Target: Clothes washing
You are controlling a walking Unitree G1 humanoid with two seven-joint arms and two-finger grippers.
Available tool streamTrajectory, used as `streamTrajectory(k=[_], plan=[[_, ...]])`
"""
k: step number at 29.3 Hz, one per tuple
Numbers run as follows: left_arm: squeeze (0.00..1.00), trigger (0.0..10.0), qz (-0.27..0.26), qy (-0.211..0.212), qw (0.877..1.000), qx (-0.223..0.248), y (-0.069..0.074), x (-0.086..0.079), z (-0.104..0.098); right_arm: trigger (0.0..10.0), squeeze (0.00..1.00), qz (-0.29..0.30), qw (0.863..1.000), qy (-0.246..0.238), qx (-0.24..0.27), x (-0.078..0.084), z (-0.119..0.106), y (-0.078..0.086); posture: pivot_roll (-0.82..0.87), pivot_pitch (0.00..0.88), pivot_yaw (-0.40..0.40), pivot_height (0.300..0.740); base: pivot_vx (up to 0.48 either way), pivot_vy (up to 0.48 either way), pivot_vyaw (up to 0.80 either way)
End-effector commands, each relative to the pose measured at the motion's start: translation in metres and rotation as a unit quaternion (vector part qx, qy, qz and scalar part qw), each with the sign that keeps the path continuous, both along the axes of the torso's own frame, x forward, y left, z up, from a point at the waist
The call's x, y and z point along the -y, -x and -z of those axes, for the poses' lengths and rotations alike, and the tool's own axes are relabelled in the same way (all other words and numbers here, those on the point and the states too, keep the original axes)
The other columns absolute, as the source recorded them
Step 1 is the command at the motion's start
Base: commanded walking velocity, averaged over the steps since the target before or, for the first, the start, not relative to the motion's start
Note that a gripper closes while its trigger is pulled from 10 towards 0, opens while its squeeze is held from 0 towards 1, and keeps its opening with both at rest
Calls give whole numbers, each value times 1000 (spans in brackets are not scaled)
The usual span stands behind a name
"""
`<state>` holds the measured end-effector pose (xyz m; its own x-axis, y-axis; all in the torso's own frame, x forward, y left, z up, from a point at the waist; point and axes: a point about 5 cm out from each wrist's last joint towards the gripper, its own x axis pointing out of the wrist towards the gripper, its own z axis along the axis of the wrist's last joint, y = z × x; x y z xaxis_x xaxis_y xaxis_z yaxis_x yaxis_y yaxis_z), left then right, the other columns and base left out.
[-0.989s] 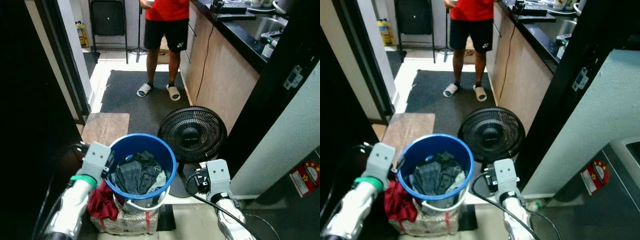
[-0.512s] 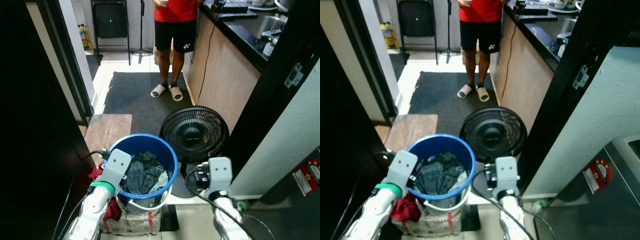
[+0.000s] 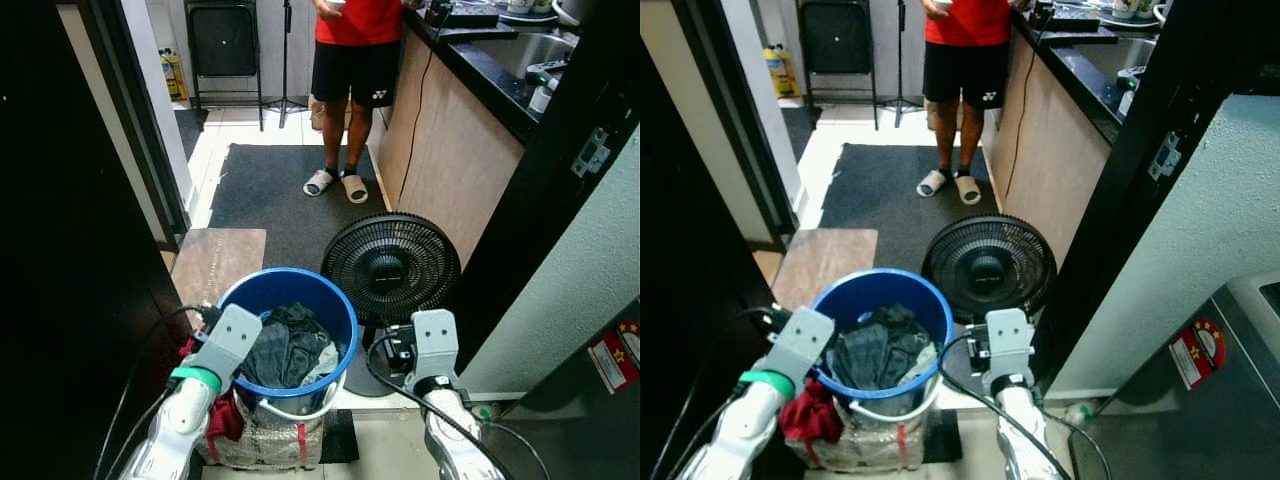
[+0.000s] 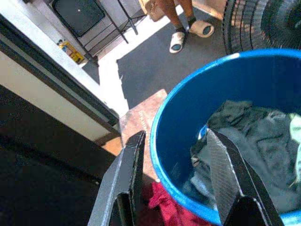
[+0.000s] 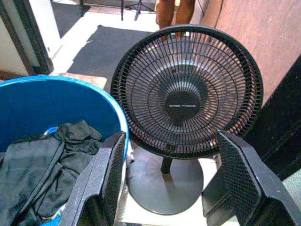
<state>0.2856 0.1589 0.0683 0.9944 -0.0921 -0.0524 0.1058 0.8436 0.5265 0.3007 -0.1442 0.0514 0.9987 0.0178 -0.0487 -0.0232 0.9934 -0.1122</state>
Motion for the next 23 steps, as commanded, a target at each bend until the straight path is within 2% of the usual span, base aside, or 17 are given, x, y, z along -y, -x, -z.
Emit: streamTrajectory(k=[1, 6, 8, 9, 10, 11, 13, 18, 20, 21, 22, 23], plan=[[0, 10000, 8, -14, 1000, -11, 5, -1, 5, 10000, 0, 5, 1000, 2, -10, 4, 3, 2, 13, 0, 52, 740, 0, 0, 0], [0, 10000, 20, -19, 999, -27, 7, 0, 9, 10000, 0, 7, 1000, 4, -11, 6, 2, 3, 11, 4, 56, 740, 0, 0, 0], [0, 10000, 36, -50, 998, -16, 10, 1, 8, 10000, 0, 11, 1000, 5, -12, 7, 4, 5, 6, 6, 62, 740, 0, 0, 0], [0, 10000, 36, -50, 998, -16, 10, 1, 8, 10000, 0, 11, 1000, 5, -12, 7, 4, 5, 6, 6, 62, 740, 0, 0, 0], [0, 10000, 42, -77, 996, -10, 10, 2, 8, 10000, 0, 13, 1000, 5, -12, 7, 4, 6, -13, 4, 65, 740, 0, 0, 0], [0, 10000, 42, -77, 996, -10, 10, 2, 8, 10000, 0, 13, 1000, 5, -12, 7, 4, 6, -13, 4, 65, 740, 0, 0, 0], [0, 10000, 50, -131, 990, -5, 10, 3, 10, 10000, 0, 14, 1000, 5, -9, 7, 4, 7, -28, 4, 68, 740, 0, 0, 0], [0, 10000, 46, -166, 985, -2, 10, 0, 11, 10000, 0, 16, 1000, 7, -7, 9, 3, 8, -28, 4, 72, 740, 0, 0, 0], [0, 10000, 43, -221, 974, 5, 9, -6, 11, 10000, 0, 20, 1000, 12, -8, 14, 3, 9, -24, 10, 66, 740, 0, 0, 0], [0, 10000, 43, -221, 974, 5, 9, -6, 11, 10000, 0, 20, 1000, 12, -8, 14, 3, 9, -24, 10, 66, 740, 0, 0, 0], [0, 10000, 44, -248, 968, 7, 9, -7, 11, 10000, 0, 20, 1000, 13, -8, 15, 3, 9, -25, 10, 64, 740, 0, 0, 0], [0, 10000, 44, -248, 968, 7, 9, -7, 11, 10000, 0, 20, 1000, 13, -8, 15, 3, 9, -25, 10, 64, 740, 0, 0, 0]])
